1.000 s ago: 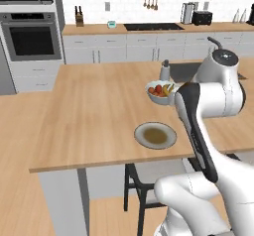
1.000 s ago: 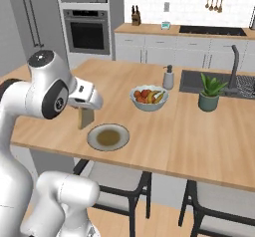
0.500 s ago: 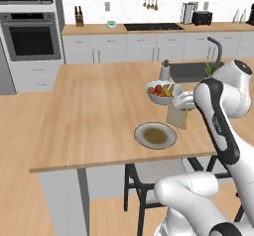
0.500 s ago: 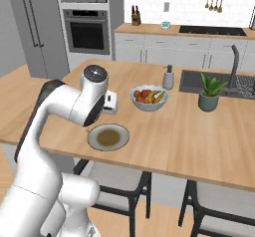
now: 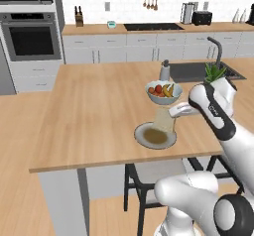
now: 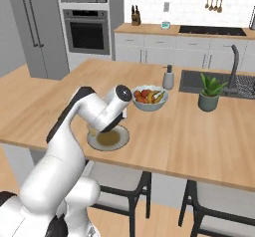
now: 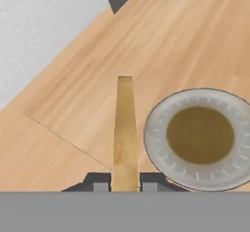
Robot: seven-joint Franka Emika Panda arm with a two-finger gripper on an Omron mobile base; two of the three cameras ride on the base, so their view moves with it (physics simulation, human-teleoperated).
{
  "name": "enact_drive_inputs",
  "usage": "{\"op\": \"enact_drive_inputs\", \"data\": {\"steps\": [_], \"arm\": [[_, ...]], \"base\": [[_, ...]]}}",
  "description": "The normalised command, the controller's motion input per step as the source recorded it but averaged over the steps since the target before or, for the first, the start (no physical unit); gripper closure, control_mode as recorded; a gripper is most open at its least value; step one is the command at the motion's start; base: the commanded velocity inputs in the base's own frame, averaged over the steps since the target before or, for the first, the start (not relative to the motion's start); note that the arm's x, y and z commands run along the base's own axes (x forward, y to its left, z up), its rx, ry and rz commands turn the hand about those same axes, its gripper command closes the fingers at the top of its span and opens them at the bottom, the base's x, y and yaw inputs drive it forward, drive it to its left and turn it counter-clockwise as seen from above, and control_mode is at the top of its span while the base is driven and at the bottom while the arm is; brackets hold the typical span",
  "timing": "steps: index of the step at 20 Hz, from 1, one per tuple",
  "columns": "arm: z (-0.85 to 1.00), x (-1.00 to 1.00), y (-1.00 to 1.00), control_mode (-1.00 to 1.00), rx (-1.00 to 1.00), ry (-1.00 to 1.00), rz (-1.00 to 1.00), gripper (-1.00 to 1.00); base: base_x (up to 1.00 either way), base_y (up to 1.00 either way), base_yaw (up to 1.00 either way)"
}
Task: Start the toaster. Once the lever pops up, take the bread to the plate on the dining counter.
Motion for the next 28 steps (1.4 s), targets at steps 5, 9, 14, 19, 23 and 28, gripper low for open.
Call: {"op": "enact_drive_inputs", "data": {"steps": [5,9,14,19,23,28], "arm": [[-0.65,0.58,0.19,-1.0,0.0,0.0,0.06,1.0],[-0.61,0.63,0.0,-1.0,0.0,0.02,0.01,1.0],[-0.5,0.57,0.0,-1.0,0.0,0.04,0.0,1.0],[-0.39,0.26,0.0,-1.0,0.0,0.01,0.0,1.0],[-0.41,0.26,0.0,-1.0,0.0,0.02,0.0,1.0],[-0.44,0.13,0.0,-1.0,0.0,0.03,0.0,-1.0]], "base": [[0.0,0.0,0.0],[0.0,0.0,0.0],[0.0,0.0,0.0],[0.0,0.0,0.0],[0.0,0.0,0.0],[0.0,0.0,0.0]]}}
